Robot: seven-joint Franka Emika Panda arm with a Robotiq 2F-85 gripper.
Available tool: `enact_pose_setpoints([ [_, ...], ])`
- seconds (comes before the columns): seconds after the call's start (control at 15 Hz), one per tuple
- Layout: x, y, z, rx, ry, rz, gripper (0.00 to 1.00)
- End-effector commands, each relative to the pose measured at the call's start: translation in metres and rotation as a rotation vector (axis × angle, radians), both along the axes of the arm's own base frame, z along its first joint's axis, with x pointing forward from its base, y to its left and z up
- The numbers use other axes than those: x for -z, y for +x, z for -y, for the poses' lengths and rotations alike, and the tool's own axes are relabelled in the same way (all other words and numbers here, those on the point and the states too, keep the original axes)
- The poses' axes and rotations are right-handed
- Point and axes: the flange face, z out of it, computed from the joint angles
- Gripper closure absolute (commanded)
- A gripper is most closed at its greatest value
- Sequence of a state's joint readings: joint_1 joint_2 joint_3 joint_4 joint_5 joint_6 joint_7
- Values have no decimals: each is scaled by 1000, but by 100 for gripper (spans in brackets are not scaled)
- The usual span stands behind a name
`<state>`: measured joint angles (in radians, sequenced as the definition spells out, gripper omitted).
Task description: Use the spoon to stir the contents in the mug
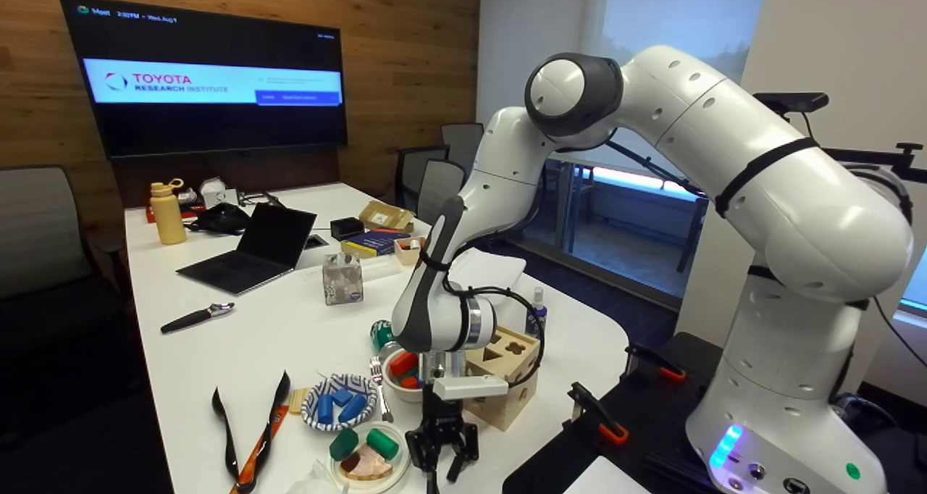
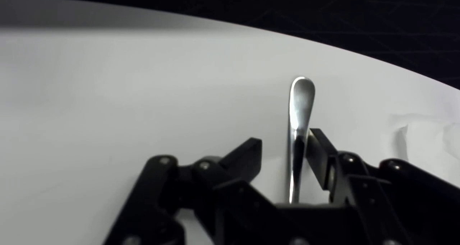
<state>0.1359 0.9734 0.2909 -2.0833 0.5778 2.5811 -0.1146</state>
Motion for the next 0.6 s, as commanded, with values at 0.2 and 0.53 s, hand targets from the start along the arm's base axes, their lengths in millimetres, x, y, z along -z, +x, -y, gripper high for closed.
enact_pose_setpoints([
  [0.2,1,17,-8,7,-14,-72,100],
  [0.53,1,21,-11,19,-21,-108,99],
])
